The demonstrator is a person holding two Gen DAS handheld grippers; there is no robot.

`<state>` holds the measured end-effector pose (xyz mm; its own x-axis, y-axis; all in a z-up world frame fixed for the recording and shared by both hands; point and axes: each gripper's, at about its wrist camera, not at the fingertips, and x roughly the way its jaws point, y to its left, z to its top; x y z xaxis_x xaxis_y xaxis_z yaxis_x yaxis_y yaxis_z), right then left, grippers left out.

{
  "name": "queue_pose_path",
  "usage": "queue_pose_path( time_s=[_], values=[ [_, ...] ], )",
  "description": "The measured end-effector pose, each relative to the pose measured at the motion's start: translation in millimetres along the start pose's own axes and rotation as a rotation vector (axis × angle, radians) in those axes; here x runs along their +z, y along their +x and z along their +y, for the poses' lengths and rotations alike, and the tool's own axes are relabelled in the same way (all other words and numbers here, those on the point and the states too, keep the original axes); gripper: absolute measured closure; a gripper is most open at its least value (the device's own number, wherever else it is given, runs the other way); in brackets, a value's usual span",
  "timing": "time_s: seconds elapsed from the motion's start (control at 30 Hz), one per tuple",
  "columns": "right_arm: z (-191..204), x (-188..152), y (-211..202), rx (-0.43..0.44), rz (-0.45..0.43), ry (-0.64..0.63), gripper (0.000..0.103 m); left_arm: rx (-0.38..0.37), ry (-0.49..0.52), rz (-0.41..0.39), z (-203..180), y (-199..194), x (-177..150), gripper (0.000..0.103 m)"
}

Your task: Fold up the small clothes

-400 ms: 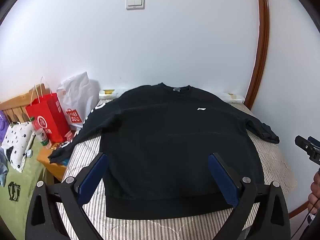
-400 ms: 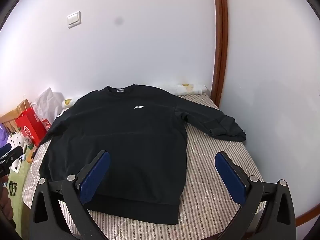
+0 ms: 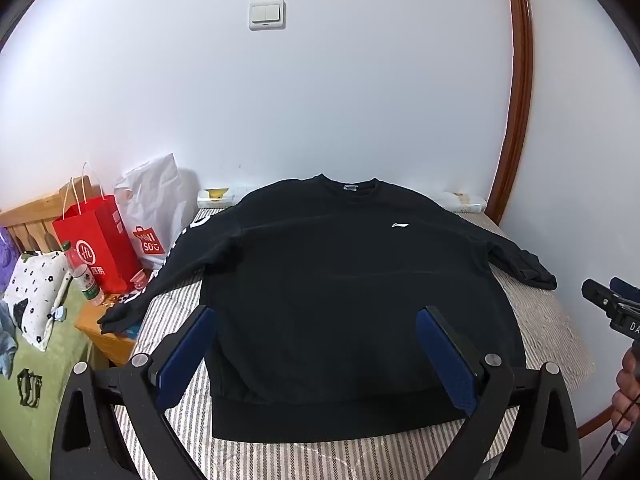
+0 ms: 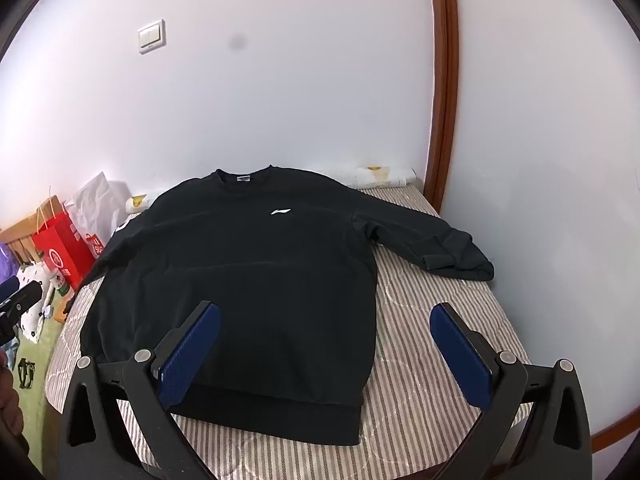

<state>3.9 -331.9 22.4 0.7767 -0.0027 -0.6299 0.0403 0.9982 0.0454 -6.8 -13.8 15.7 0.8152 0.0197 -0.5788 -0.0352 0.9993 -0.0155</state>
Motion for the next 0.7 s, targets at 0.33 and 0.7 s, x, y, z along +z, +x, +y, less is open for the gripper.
queue_pose_path(
  time_s=[0.33,0.7],
  values=[
    [5,1,-2,0.005,-0.001,-0.003,0.000,-0.024,-0.022,0.001,5,2,2,0.002],
    [8,0,-6,0.012,-0.010,-0.010,0.000,-0.031,-0.045,0.005,10,4,-3,0.002]
  ],
)
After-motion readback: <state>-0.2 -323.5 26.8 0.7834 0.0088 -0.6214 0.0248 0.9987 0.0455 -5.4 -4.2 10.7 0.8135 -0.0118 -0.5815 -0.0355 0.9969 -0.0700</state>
